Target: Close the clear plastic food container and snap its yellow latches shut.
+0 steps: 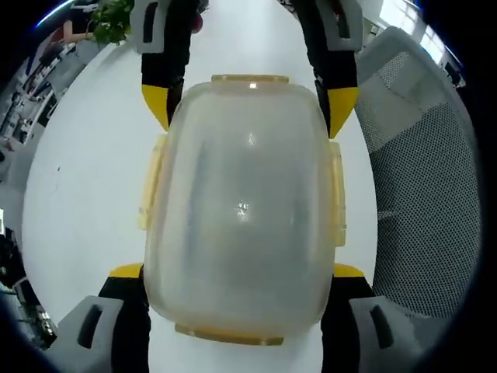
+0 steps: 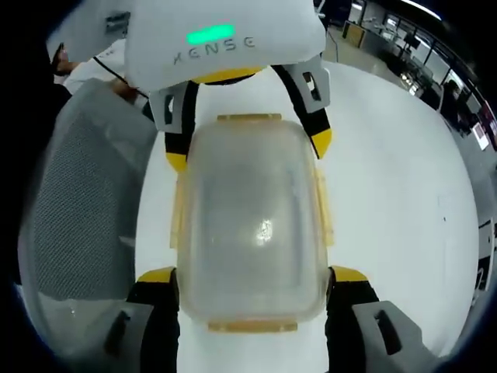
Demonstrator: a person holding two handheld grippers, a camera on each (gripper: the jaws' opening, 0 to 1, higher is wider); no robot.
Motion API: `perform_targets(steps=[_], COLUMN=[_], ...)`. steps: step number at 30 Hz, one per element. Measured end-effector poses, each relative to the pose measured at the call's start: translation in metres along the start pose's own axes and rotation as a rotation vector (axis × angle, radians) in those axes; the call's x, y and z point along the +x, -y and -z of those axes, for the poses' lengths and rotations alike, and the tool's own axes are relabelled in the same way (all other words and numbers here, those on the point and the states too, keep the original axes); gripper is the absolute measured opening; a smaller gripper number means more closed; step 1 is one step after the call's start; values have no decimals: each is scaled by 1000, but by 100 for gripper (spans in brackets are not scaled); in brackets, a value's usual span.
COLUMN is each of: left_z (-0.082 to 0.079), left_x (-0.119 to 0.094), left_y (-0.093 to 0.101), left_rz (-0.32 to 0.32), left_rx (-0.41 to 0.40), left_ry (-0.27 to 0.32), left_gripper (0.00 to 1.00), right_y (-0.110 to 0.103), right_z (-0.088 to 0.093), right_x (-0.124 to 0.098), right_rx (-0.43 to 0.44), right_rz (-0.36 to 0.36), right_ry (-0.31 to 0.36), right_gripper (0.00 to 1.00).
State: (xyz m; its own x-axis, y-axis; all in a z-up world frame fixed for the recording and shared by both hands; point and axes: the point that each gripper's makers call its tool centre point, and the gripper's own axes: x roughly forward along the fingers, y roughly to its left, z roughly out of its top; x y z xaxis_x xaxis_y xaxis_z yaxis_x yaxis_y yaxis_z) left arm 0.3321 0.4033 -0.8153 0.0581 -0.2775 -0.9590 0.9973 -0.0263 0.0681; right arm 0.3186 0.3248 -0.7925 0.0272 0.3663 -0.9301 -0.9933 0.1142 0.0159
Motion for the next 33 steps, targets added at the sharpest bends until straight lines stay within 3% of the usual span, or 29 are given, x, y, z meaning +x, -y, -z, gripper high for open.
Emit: perform_targets(steps=[8, 33], left_z=[2, -8], left_x=[1, 5], left_y=[0, -17], left_rz=[5, -6], left_rx=[0, -9], left_ry=[-27, -10], left_gripper=[93, 93], right_y=[0, 15], right_z=[0, 7], right_x=[1, -1], right_rx=[0, 4], right_rz=[-2, 0], right_ry=[-12, -31], right_gripper=[77, 78])
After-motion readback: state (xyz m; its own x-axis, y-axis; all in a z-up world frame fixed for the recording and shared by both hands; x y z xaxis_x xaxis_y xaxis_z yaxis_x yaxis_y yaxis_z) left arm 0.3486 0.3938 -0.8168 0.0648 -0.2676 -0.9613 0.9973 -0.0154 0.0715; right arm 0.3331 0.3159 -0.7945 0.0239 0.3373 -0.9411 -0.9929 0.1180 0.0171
